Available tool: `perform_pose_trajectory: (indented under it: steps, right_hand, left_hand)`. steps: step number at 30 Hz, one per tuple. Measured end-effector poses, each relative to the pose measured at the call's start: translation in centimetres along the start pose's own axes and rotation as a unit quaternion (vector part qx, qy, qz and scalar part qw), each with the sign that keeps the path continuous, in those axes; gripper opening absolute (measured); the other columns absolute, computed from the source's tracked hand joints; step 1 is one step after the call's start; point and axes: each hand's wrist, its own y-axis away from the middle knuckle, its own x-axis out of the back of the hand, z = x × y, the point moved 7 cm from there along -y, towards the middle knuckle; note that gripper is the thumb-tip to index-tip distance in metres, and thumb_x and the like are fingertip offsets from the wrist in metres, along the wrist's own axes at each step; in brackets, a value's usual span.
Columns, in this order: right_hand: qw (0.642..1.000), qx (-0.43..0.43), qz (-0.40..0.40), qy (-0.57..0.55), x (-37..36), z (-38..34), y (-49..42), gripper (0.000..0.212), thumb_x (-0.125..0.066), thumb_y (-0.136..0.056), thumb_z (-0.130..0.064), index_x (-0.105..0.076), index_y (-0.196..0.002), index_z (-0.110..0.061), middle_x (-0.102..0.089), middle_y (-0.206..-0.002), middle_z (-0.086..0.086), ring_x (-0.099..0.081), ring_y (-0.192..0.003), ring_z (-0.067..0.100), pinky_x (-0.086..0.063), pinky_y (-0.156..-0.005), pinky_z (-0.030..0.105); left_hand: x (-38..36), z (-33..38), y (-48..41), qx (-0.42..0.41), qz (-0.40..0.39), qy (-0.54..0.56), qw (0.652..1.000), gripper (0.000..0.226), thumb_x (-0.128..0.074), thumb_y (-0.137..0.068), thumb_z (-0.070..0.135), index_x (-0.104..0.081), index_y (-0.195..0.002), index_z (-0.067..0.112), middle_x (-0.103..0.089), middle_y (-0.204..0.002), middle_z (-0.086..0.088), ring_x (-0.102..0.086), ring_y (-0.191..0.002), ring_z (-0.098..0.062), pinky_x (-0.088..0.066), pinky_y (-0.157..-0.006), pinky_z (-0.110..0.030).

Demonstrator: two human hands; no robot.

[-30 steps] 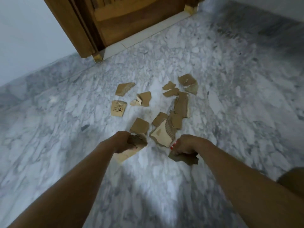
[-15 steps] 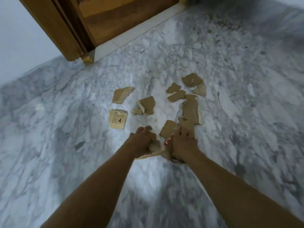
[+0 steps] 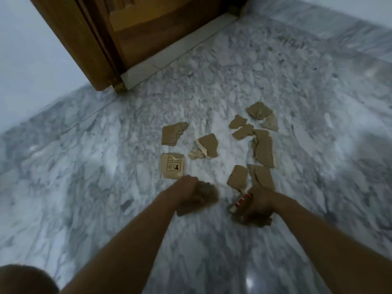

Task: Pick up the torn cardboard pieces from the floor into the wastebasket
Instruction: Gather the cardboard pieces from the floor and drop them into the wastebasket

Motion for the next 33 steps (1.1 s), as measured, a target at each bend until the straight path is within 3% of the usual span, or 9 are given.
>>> perform_pose_trajectory:
  steps: [3, 9, 13, 17, 19, 23, 25, 28, 33]
  right_hand:
    - [0.999, 0.030, 0.027, 0.020, 3.6, -2.5, 0.4, 0.039, -0.094, -0.062, -0.042, -0.070, -0.091, -0.029, -0.070, -0.091, -0.006, -0.067, -0.094, 0.019, -0.055, -0.087, 0.033]
    - [0.982, 0.041, 0.078, 0.168, 7.1, -5.8, -2.5, 0.068, -0.092, -0.055, -0.056, -0.058, -0.103, -0.022, -0.057, -0.117, 0.004, -0.058, -0.106, 0.024, -0.054, -0.092, 0.042]
    - [0.957, 0.039, 0.107, 0.268, 5.2, -5.3, -5.4, 0.081, -0.079, -0.074, -0.054, -0.040, -0.136, -0.020, -0.029, -0.137, 0.011, -0.038, -0.125, 0.037, -0.046, -0.098, 0.053]
    - [0.970, 0.040, 0.140, 0.195, 5.6, -4.8, -6.6, 0.083, -0.080, -0.080, -0.034, -0.023, -0.138, -0.022, -0.035, -0.130, 0.015, -0.041, -0.126, 0.041, -0.046, -0.098, 0.052]
    - [0.977, 0.022, 0.092, 0.193, 5.4, -4.8, -7.2, 0.101, -0.090, -0.066, -0.042, -0.025, -0.140, -0.019, -0.038, -0.133, 0.014, -0.044, -0.125, 0.038, -0.044, -0.101, 0.050]
    - [0.963, 0.021, 0.067, 0.261, 5.9, -5.1, -8.4, 0.093, -0.089, -0.061, -0.055, -0.045, -0.133, -0.017, -0.047, -0.132, 0.011, -0.047, -0.123, 0.032, -0.038, -0.109, 0.051]
    - [0.962, 0.040, 0.050, 0.266, 5.9, -5.4, -8.4, 0.094, -0.090, -0.059, -0.056, -0.046, -0.132, -0.017, -0.051, -0.129, 0.009, -0.050, -0.119, 0.030, -0.037, -0.106, 0.049]
    - [0.971, 0.094, -0.010, 0.218, 5.7, -6.1, -7.8, 0.087, -0.093, -0.056, -0.053, -0.051, -0.123, -0.018, -0.057, -0.118, 0.003, -0.057, -0.105, 0.023, -0.048, -0.092, 0.038]
    - [0.985, 0.153, -0.007, 0.079, 10.7, -4.3, -5.4, 0.062, -0.094, -0.060, -0.046, -0.050, -0.098, -0.023, -0.055, -0.092, -0.009, -0.056, -0.084, 0.010, -0.043, -0.065, 0.024]
  left_hand:
    - [3.9, -4.0, 0.8, 0.036, 0.008, -0.035, 0.999, 0.063, -0.070, -0.086, 0.047, -0.052, -0.132, 0.009, -0.050, -0.137, -0.013, -0.050, -0.123, -0.030, -0.041, -0.106, -0.039]
    - [6.5, -7.0, -1.4, 0.059, 0.048, -0.076, 0.994, 0.082, -0.077, -0.078, 0.048, -0.039, -0.146, 0.025, -0.008, -0.158, -0.005, -0.018, -0.142, -0.037, -0.034, -0.112, -0.056]
    - [6.1, -7.3, -3.1, 0.029, 0.091, -0.087, 0.992, 0.084, -0.080, -0.072, 0.049, -0.040, -0.143, 0.029, -0.023, -0.150, -0.001, -0.027, -0.134, -0.033, -0.041, -0.105, -0.053]
    - [5.8, -8.0, -4.1, 0.057, 0.081, -0.105, 0.989, 0.086, -0.080, -0.069, 0.056, -0.037, -0.138, 0.029, -0.031, -0.137, -0.009, -0.037, -0.124, -0.037, -0.045, -0.101, -0.048]
    - [5.9, -8.6, -4.3, 0.086, 0.092, -0.044, 0.991, 0.092, -0.089, -0.060, 0.050, -0.034, -0.130, 0.027, -0.035, -0.128, -0.012, -0.047, -0.115, -0.037, -0.048, -0.097, -0.050]
    - [6.0, -8.5, -4.4, 0.116, 0.084, -0.004, 0.990, 0.092, -0.092, -0.060, 0.043, -0.039, -0.128, 0.013, -0.053, -0.123, -0.013, -0.059, -0.110, -0.032, -0.051, -0.089, -0.039]
    - [5.9, -8.3, -4.0, 0.130, 0.065, -0.021, 0.989, 0.076, -0.088, -0.063, 0.049, -0.052, -0.119, 0.014, -0.062, -0.115, -0.007, -0.060, -0.107, -0.025, -0.047, -0.082, -0.030]
    - [6.0, -8.5, -3.2, 0.150, 0.053, 0.072, 0.985, 0.046, -0.087, -0.066, 0.048, -0.061, -0.091, 0.018, -0.064, -0.092, 0.000, -0.060, -0.087, -0.017, -0.043, -0.066, -0.025]
    - [9.7, -3.2, -4.0, 0.110, 0.082, 0.186, 0.973, 0.044, -0.089, -0.059, 0.054, -0.066, -0.071, 0.017, -0.062, -0.069, 0.005, -0.058, -0.066, -0.012, -0.042, -0.061, -0.026]
